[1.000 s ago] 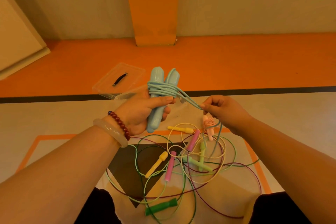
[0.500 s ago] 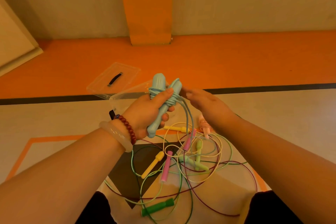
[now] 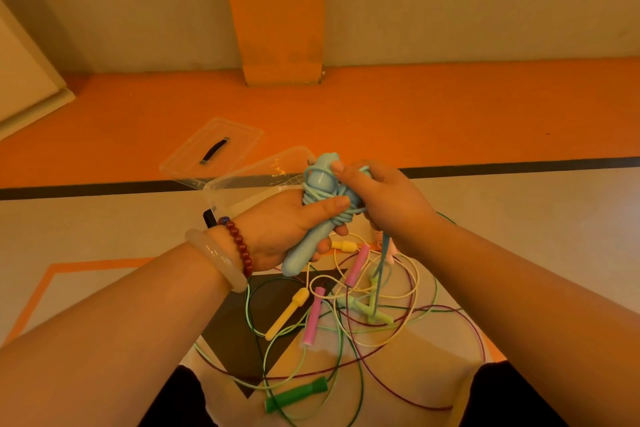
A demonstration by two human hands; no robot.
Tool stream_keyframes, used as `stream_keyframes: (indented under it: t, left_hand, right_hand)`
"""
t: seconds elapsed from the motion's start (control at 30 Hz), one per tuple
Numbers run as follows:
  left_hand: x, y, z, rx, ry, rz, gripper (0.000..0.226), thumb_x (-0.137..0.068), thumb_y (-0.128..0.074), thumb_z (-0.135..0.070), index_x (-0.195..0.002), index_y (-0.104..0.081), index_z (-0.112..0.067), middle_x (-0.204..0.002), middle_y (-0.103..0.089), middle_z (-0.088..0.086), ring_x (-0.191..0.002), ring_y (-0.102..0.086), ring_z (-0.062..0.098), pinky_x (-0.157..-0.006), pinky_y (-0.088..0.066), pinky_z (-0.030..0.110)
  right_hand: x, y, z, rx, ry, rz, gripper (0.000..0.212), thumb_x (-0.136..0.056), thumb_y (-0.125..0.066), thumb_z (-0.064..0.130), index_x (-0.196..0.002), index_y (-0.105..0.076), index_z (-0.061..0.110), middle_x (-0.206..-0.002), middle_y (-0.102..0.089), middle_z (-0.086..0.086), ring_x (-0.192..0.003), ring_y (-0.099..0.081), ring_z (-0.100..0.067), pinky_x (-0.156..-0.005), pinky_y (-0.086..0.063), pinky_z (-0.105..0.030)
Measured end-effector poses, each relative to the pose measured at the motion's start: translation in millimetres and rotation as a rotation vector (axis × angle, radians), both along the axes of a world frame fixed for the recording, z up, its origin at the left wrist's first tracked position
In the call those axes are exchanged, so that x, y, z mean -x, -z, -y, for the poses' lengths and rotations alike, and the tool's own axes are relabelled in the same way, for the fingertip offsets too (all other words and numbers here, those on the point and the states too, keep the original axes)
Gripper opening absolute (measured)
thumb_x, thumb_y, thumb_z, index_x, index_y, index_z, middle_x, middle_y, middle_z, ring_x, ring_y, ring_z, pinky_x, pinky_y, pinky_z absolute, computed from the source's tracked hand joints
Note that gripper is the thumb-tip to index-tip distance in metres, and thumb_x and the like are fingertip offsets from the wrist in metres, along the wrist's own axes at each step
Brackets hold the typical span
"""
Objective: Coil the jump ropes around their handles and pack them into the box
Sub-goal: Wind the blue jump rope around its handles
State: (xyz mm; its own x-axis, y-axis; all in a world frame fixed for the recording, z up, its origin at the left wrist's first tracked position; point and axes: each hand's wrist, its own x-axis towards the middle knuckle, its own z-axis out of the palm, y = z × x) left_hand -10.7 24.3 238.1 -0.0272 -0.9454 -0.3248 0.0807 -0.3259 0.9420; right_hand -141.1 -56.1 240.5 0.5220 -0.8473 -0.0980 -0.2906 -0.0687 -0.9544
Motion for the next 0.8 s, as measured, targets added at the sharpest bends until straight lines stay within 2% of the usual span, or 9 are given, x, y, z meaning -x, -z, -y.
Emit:
stream_keyframes:
  t: [0.13, 0.2, 0.3, 0.37, 0.43, 0.5, 0.57, 0.67, 0.8]
  left_hand:
    - [-2.8, -0.9, -1.0, -0.007, 0.022, -0.032, 0.031, -0.076, -0.055, -0.036, -0.096, -0.059, -0.012, -0.074, -0.060, 0.004, -0.046, -0.051, 0.011, -0.046, -0.045, 0.023]
    - [-4.5, -2.8, -1.4, -0.003, 0.016, -0.046, 0.031, -0.076, -0.054, -0.035, -0.096, -0.058, -0.011, -0.076, -0.059, 0.006, -0.046, -0.050, 0.011, -0.046, -0.045, 0.023]
    - [-9.1, -4.0, -2.5, -0.031, 0.030, -0.099, 0.027, -0.080, -0.061, -0.033, -0.098, -0.058, -0.012, -0.077, -0.058, 0.007, -0.047, -0.050, 0.011, -0.046, -0.046, 0.023]
    - [-12.3, -4.8, -3.5, -0.035, 0.058, -0.155, 0.024, -0.081, -0.071, -0.018, -0.100, -0.059, -0.011, -0.077, -0.063, 0.005, -0.050, -0.053, 0.011, -0.048, -0.048, 0.023]
    - [-13.0, -6.6, -3.3, -0.018, 0.070, -0.192, 0.029, -0.076, -0.066, -0.005, -0.103, -0.059, -0.009, -0.078, -0.069, 0.003, -0.055, -0.058, 0.010, -0.052, -0.050, 0.022]
    - [-11.5, -9.0, -2.3, -0.004, 0.042, -0.164, 0.026, -0.081, -0.066, 0.000, -0.105, -0.060, -0.009, -0.082, -0.071, 0.005, -0.060, -0.063, 0.009, -0.056, -0.053, 0.020]
    - [-11.2, -10.3, -1.8, -0.044, 0.015, -0.100, 0.018, -0.087, -0.058, -0.003, -0.103, -0.062, -0.011, -0.088, -0.071, 0.008, -0.067, -0.068, 0.010, -0.061, -0.056, 0.020]
    - [-12.7, -8.2, -5.5, -0.146, 0.085, 0.061, 0.013, -0.093, -0.056, -0.020, -0.103, -0.063, -0.014, -0.093, -0.073, 0.006, -0.078, -0.072, 0.016, -0.067, -0.060, 0.031]
    - [-14.9, -8.5, -8.3, -0.160, 0.103, 0.105, 0.019, -0.092, -0.054, -0.032, -0.102, -0.061, -0.017, -0.083, -0.074, 0.003, -0.069, -0.071, 0.017, -0.061, -0.060, 0.030]
  right_hand:
    - [2.3, -0.1, 3.9, 0.107, -0.070, 0.009, 0.022, -0.089, -0.060, 0.044, -0.084, -0.062, 0.023, -0.066, -0.054, 0.012, -0.057, -0.048, -0.001, -0.056, -0.038, -0.020]
    - [1.7, 0.5, 6.0, 0.127, -0.118, 0.000, 0.016, -0.089, -0.060, 0.042, -0.084, -0.059, 0.026, -0.059, -0.053, 0.017, -0.051, -0.046, 0.004, -0.053, -0.035, -0.016]
    - [1.7, 1.5, 5.9, 0.122, -0.148, 0.011, 0.020, -0.091, -0.059, 0.040, -0.093, -0.061, 0.020, -0.059, -0.051, 0.016, -0.048, -0.046, 0.006, -0.049, -0.034, -0.011]
    - [2.9, 0.9, 6.8, 0.105, -0.145, 0.032, 0.026, -0.092, -0.057, 0.038, -0.099, -0.061, 0.014, -0.055, -0.052, 0.017, -0.046, -0.046, 0.005, -0.046, -0.033, -0.010]
    - [4.5, -1.6, 8.8, 0.106, -0.127, 0.056, 0.026, -0.093, -0.056, 0.038, -0.101, -0.061, 0.014, -0.051, -0.051, 0.022, -0.045, -0.046, 0.004, -0.044, -0.032, -0.010]
    - [5.8, -5.2, 10.3, 0.119, -0.121, 0.090, 0.019, -0.093, -0.056, 0.035, -0.100, -0.059, 0.017, -0.051, -0.051, 0.024, -0.046, -0.047, 0.005, -0.045, -0.033, -0.010]
    - [6.8, -7.1, 10.7, 0.137, -0.132, 0.120, 0.009, -0.094, -0.058, 0.029, -0.097, -0.058, 0.021, -0.055, -0.053, 0.024, -0.049, -0.048, 0.007, -0.046, -0.035, -0.008]
    - [8.6, -7.5, 10.3, 0.229, -0.171, 0.080, 0.006, -0.092, -0.061, 0.026, -0.096, -0.057, 0.025, -0.075, -0.056, 0.015, -0.060, -0.050, 0.009, -0.056, -0.040, -0.009]
    - [9.6, -6.0, 12.6, 0.233, -0.163, 0.057, 0.009, -0.093, -0.059, 0.026, -0.100, -0.058, 0.021, -0.075, -0.053, 0.012, -0.057, -0.049, 0.010, -0.054, -0.038, -0.008]
